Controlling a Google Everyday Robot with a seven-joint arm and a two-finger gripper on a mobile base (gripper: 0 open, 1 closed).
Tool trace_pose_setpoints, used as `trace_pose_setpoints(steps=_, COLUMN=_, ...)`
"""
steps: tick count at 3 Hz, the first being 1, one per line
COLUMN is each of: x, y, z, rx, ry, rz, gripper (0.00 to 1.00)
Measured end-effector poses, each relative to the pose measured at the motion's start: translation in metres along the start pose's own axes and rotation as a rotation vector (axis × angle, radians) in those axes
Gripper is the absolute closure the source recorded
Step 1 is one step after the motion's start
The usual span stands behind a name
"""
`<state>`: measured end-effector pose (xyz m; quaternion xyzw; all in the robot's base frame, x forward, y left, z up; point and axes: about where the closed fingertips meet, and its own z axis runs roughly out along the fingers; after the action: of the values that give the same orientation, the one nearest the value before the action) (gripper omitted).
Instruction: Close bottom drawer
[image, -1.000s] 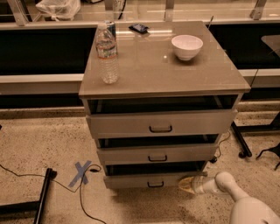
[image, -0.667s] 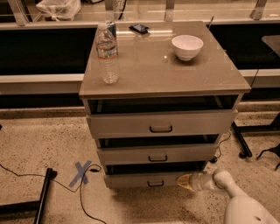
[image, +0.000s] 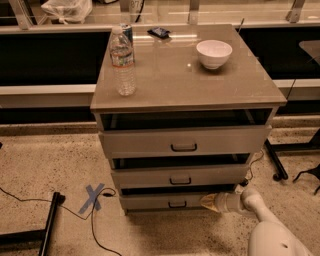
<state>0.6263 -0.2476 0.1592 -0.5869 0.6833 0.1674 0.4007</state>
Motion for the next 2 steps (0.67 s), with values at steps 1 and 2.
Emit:
trace_pose_setpoints(steps=1, x=-0.001, y=-0.002, z=0.002, rx=-0.002, ry=-0.007, rz=-0.014, gripper=1.00)
trace_pose_setpoints(steps=2, x=0.000, y=0.011, z=-0.001, rx=-0.018, ry=-0.020, rz=-0.026, gripper=1.00)
